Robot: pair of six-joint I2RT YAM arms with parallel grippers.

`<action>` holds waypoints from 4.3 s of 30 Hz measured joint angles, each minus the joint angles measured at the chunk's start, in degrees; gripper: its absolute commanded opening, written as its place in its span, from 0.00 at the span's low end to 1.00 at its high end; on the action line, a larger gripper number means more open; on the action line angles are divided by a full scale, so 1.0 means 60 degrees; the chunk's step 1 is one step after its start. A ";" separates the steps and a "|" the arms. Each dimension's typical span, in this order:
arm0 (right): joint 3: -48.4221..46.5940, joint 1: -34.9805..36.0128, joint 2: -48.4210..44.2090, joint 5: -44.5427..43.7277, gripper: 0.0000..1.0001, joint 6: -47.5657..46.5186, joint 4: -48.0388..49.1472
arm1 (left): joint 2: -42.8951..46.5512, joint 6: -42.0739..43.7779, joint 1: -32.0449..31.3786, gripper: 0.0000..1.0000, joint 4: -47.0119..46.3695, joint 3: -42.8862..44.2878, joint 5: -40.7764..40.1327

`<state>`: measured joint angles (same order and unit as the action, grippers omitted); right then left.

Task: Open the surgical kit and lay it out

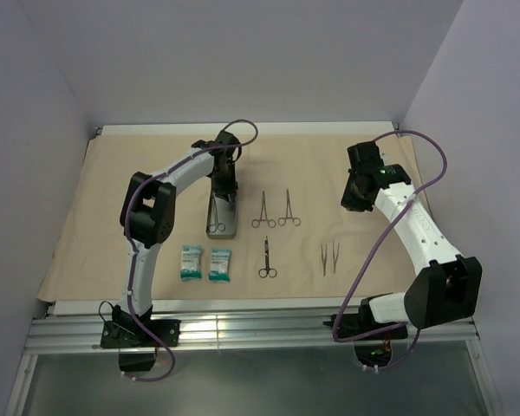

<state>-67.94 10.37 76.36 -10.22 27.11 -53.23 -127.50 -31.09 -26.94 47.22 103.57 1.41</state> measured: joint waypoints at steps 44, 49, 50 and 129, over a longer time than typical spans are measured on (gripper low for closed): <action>-0.0197 0.0044 0.0000 -0.0051 0.06 -0.0036 -0.0087 | 0.0339 0.0047 -0.0026 0.27 -0.0127 0.0040 -0.0025; -0.0197 0.0044 0.0000 -0.0051 0.06 -0.0033 -0.0087 | 0.0339 0.0047 -0.0026 0.27 -0.0182 0.0033 0.0029; -0.0197 0.0044 -0.0004 -0.0051 0.06 -0.0033 -0.0087 | 0.0339 0.0051 -0.0026 0.27 -0.0189 0.0033 0.0040; -0.0197 0.0357 -0.0011 -0.0226 0.06 0.0259 -0.0313 | -0.0047 0.0499 0.0055 0.24 -0.0331 -0.0240 -0.0317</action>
<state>-69.12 12.51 76.29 -11.57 28.67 -55.11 -127.79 -28.10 -26.61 45.23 102.13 -0.49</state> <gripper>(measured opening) 0.056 0.252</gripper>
